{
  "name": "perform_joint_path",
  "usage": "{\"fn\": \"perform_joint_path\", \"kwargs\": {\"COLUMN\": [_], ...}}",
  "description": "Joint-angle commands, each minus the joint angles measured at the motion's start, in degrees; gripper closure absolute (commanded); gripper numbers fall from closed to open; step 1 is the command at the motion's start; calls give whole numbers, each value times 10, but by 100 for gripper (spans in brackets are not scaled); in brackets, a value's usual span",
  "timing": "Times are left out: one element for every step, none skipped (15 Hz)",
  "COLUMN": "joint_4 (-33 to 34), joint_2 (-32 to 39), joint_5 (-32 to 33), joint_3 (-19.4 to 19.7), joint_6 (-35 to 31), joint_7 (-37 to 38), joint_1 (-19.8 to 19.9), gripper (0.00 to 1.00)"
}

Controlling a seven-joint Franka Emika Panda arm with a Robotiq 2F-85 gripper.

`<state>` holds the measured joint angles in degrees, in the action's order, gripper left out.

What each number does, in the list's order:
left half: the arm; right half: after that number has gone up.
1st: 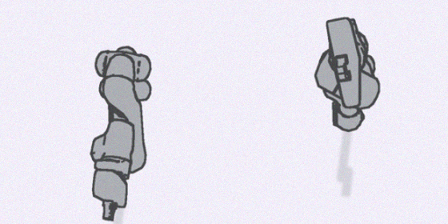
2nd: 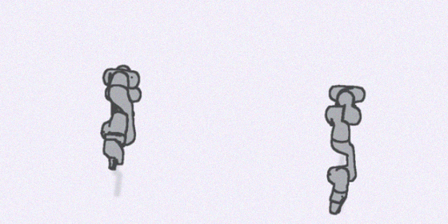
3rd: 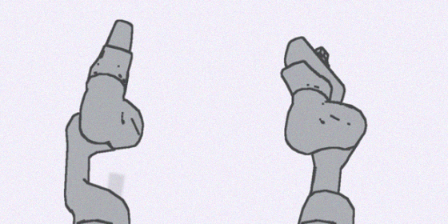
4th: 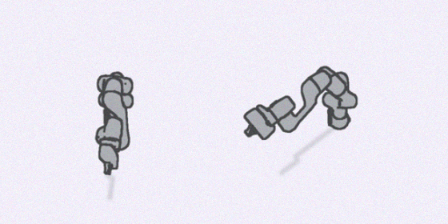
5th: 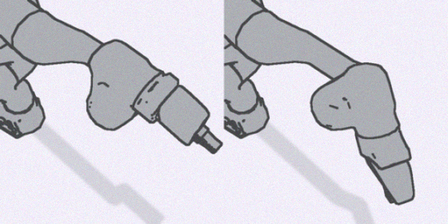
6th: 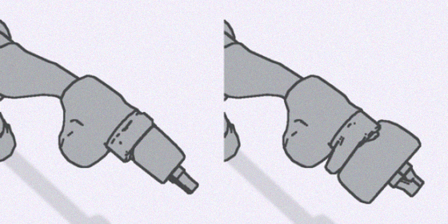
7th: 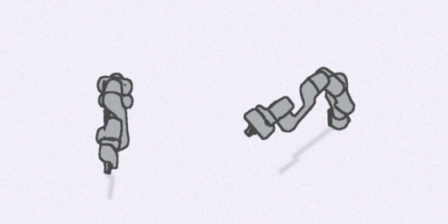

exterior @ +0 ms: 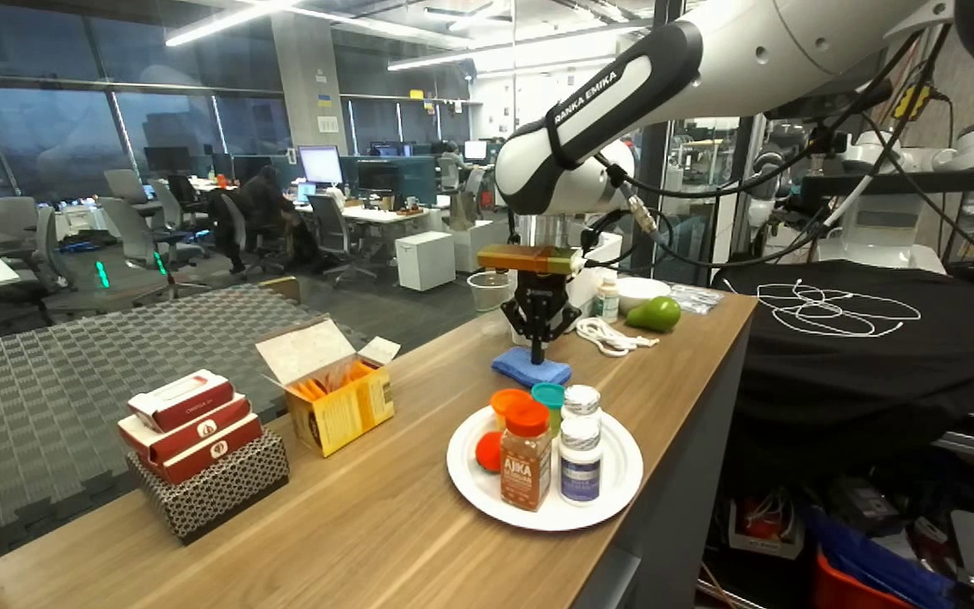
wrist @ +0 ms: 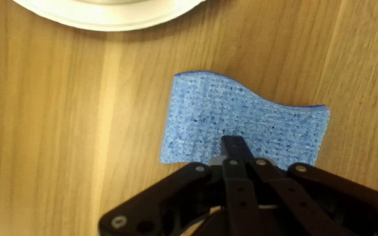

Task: Put all the bottles and the orange ball in the plate, and then use the blue object to clean the table

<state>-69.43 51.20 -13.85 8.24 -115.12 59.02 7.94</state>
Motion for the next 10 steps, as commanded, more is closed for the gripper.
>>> {"fn": "perform_joint_path", "kwargs": {"joint_4": [105,126,148,170,190,208,227,244,260,275], "joint_2": [54,65,76,88,97,107,116,123,131,139], "joint_5": [6,5,5,7,8,10,11,14,17,20], "joint_3": [-11,-15,-19,-20,-23,-25,-27,-30,-31,-33], "joint_6": [53,67,82,96,109,121,133,145,154,164], "joint_7": [-6,-8,-11,-11,-10,-10,-10,-11,-11,-12], "joint_1": [6,7,8,7,5,3,1,-2,-5,-8], "gripper": [100,100,100,100,100,100,100,100,100,100]}}
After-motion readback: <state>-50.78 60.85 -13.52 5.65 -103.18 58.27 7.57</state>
